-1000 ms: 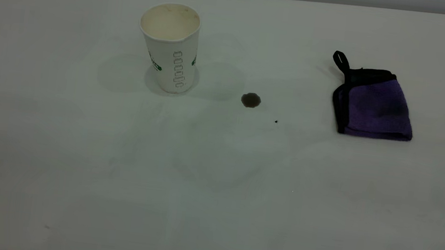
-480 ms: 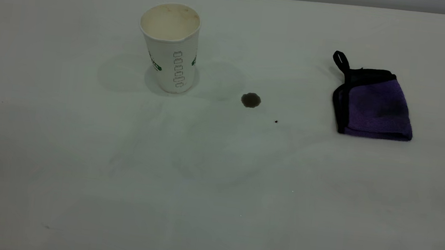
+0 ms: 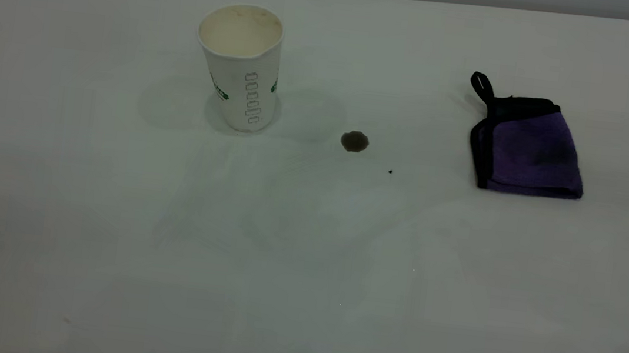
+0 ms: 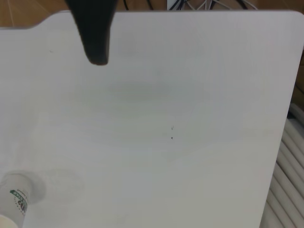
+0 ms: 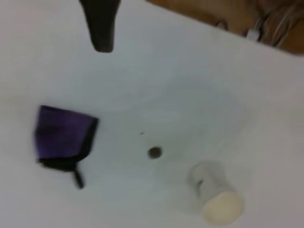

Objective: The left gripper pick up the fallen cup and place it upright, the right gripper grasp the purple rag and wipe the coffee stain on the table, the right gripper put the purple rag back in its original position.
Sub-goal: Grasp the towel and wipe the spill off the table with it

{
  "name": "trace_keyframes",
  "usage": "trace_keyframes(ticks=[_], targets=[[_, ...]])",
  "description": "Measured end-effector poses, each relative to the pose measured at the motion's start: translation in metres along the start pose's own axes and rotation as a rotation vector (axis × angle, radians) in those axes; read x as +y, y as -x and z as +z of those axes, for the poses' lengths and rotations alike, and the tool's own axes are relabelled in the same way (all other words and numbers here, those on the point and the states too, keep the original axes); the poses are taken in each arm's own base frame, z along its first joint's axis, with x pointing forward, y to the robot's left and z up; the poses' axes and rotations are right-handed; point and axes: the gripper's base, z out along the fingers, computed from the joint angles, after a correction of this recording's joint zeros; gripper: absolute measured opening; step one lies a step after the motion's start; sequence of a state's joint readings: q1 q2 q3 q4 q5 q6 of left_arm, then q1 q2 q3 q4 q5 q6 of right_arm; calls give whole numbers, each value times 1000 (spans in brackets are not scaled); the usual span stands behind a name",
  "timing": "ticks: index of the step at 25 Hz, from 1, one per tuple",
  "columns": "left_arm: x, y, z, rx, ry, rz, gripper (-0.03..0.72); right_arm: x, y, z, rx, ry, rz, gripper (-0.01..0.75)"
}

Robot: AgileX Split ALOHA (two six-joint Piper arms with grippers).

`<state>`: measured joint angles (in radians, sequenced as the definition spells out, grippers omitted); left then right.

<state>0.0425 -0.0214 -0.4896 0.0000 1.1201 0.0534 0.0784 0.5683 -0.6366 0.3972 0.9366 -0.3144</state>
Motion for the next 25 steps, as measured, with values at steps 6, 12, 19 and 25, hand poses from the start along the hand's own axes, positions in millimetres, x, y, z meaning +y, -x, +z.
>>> trace_keyframes(ticks=[6,12,19,25], targets=[[0,0,0,1,0,0,538,-24,26,72,138,28,-23,588],[0,0,0,3,0,0,538,-49,23,144,298,29,5,588],[0,0,0,3,0,0,538,-55,21,236,440,44,-45,588],[0,0,0,3,0,0,538,-71,8,311,578,46,-26,587]])
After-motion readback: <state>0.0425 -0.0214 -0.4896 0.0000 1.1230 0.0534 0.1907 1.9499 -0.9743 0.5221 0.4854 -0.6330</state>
